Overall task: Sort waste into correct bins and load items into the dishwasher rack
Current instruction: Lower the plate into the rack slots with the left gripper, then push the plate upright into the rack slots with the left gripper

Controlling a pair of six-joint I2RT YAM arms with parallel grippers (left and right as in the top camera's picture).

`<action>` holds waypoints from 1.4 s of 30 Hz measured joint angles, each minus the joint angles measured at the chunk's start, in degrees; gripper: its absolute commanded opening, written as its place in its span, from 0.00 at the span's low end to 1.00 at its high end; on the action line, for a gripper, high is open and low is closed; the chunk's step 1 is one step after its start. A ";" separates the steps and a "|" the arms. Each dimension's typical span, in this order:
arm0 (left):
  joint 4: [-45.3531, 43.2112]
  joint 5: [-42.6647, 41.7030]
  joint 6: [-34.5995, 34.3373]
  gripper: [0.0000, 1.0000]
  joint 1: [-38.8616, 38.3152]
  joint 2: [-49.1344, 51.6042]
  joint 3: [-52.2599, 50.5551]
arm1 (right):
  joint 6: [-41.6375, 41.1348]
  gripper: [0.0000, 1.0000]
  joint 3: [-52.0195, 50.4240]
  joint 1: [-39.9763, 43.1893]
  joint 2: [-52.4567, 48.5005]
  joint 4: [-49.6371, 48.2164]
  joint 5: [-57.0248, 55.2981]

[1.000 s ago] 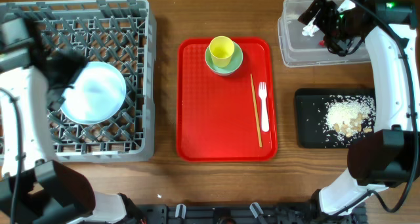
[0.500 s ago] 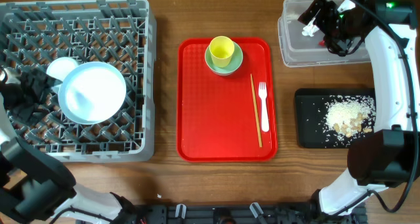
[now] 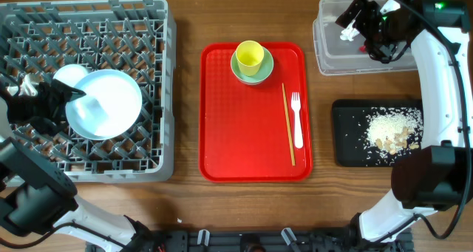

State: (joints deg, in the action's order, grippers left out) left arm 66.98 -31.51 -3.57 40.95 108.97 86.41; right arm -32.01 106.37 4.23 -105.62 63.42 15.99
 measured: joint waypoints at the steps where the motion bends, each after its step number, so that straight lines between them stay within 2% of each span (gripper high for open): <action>1: 0.55 -0.37 0.72 0.69 0.00 0.00 0.00 | 0.00 1.00 0.00 0.00 0.00 0.00 0.00; 3: 1.01 -0.79 1.44 0.65 0.00 0.00 0.00 | 0.00 1.00 0.00 0.00 0.00 0.00 0.00; 9: -0.46 -1.03 2.05 0.65 0.00 0.00 -2.43 | 0.00 1.00 0.00 0.00 0.00 -0.02 0.00; 11: -1.03 -1.03 2.08 0.56 0.00 0.00 -3.85 | 0.00 1.00 0.00 0.00 0.00 -0.02 0.00; 12: -1.64 -1.18 2.38 0.47 0.00 0.00 -4.31 | 0.00 1.00 0.00 0.00 0.00 0.00 0.00; 15: -1.86 -1.20 2.82 0.36 0.00 0.00 -4.52 | 0.00 1.00 0.00 0.00 0.00 -0.02 0.00; 19: -2.36 -1.20 2.95 0.04 0.00 0.00 -4.57 | 0.00 1.00 0.00 0.00 0.00 -0.02 0.00; 23: -1.60 -1.53 2.89 0.04 0.00 0.00 -4.39 | 0.00 1.00 0.00 0.00 0.00 -0.02 0.00; 28: 1.84 -1.62 2.23 0.04 0.07 0.13 1.03 | 0.00 1.00 0.00 0.00 0.00 -0.02 0.00; 35: 2.05 -2.27 0.66 0.04 0.09 -2.86 5.49 | 0.00 1.00 0.00 0.00 0.00 -0.02 0.00; 39: 0.59 6.78 -2.95 0.04 -1.53 -7.54 8.09 | 0.00 1.00 0.00 0.00 0.00 -0.02 0.00; 41: -1.55 13.64 -4.94 0.04 -4.11 -9.68 8.76 | 0.00 1.00 0.00 0.00 0.00 0.00 0.00; 42: -3.19 19.96 -6.36 0.04 -7.06 -11.04 9.14 | 0.00 1.00 0.00 0.00 0.00 0.00 0.00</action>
State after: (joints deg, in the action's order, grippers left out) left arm 63.79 -11.55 -9.93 33.89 97.93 95.55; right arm -32.01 106.37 4.23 -105.62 63.42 15.99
